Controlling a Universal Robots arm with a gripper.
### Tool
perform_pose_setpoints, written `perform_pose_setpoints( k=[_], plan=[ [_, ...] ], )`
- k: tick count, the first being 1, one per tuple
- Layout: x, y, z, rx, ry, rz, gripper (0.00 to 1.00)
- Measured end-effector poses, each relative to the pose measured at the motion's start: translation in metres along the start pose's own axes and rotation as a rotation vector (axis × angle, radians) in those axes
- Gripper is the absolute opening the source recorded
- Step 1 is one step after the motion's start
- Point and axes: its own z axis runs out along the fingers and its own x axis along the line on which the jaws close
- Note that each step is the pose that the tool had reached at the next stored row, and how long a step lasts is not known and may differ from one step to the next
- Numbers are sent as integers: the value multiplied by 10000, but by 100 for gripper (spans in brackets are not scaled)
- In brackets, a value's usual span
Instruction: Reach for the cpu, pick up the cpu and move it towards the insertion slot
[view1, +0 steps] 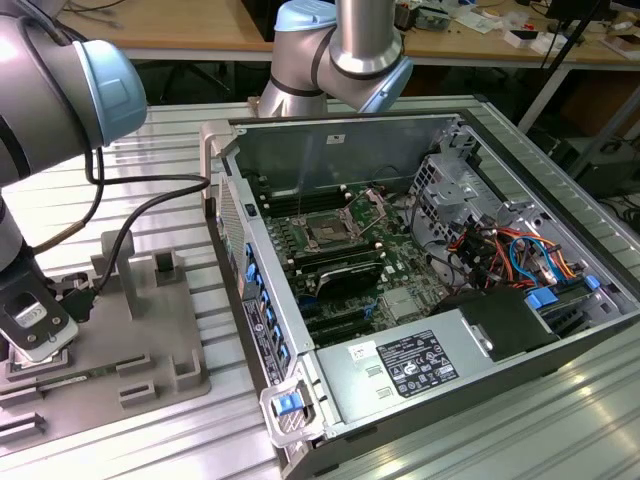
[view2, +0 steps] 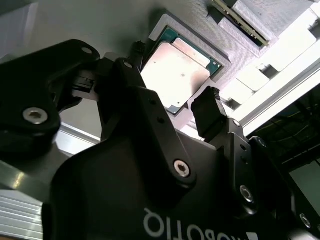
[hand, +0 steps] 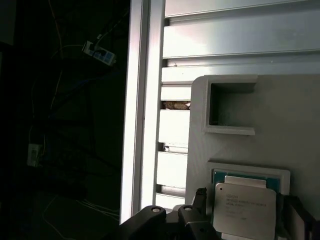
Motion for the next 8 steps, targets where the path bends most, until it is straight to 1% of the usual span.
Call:
perform_pose_setpoints(
  k=[4, 8],
  plan=[
    [-1, 8, 28, 0, 25, 0, 66],
    [-1, 8, 35, -1, 25, 1, 66]
  ],
)
